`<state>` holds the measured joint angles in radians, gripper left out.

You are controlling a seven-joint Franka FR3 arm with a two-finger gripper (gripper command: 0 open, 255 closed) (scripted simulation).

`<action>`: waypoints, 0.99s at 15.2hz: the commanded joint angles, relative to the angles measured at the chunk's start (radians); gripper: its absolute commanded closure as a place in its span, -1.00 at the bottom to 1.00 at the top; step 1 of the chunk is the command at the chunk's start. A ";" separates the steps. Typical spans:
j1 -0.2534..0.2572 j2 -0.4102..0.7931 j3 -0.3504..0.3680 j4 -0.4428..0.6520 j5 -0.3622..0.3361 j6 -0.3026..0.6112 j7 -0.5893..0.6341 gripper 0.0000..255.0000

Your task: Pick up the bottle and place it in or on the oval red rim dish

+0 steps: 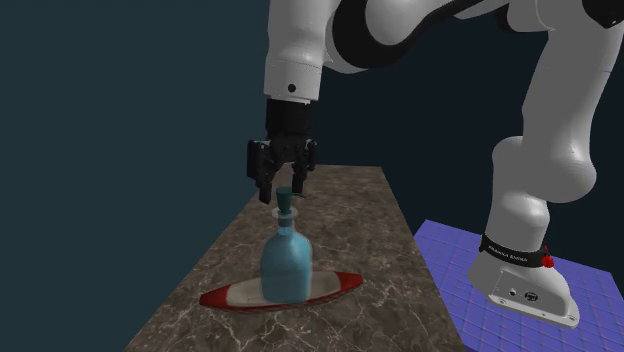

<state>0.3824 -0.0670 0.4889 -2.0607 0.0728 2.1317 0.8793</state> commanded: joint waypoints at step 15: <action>-0.004 -0.049 -0.012 0.078 0.022 -0.123 -0.017 -1.00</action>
<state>0.3780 -0.1165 0.4770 -1.9833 0.0948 2.0086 0.8627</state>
